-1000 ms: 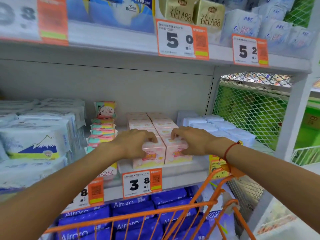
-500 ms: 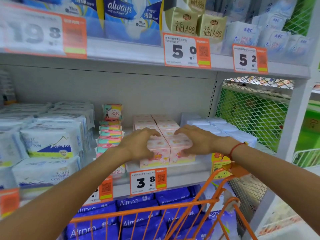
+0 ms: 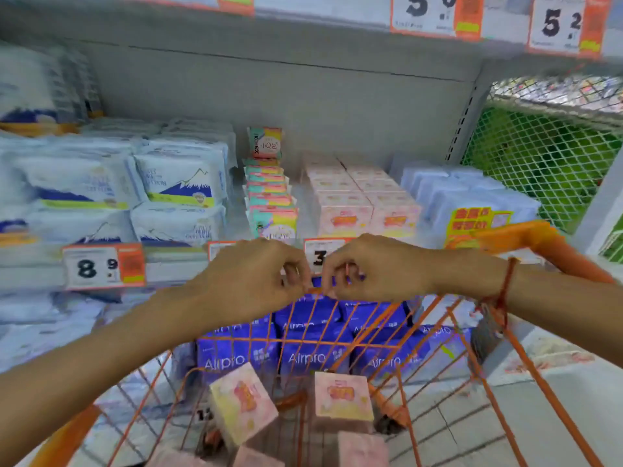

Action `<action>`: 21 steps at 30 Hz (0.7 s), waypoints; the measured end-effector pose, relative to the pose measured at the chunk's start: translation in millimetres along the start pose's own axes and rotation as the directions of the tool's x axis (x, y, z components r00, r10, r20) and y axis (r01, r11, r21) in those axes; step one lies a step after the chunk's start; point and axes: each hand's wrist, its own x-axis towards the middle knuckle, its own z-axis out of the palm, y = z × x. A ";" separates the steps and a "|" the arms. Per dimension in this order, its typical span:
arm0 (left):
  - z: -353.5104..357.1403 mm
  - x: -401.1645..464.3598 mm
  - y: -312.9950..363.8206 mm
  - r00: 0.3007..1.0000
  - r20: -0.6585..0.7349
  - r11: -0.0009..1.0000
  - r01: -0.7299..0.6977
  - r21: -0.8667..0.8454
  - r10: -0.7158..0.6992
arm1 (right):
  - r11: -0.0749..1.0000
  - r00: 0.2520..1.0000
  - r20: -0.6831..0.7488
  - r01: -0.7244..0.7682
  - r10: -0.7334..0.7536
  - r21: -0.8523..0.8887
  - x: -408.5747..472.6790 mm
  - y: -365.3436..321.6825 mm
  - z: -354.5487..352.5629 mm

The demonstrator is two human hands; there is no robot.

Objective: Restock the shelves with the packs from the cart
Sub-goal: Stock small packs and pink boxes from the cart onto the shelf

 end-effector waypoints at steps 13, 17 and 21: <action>110.3 -35.9 -48.9 0.693 0.721 0.937 -0.242 0.253 -0.016 | 0.827 0.810 0.513 0.062 0.285 -0.559 6.1 -4.9 147.4; 131.3 -46.4 -52.0 0.673 0.740 0.848 -0.406 0.342 0.024 | 0.891 0.865 0.395 -0.119 0.310 -0.438 -16.3 0.5 165.6; 132.8 -39.6 -53.6 0.718 0.696 0.842 -0.391 0.372 0.026 | 0.917 0.878 0.300 -0.300 0.374 -0.264 -23.5 7.2 178.4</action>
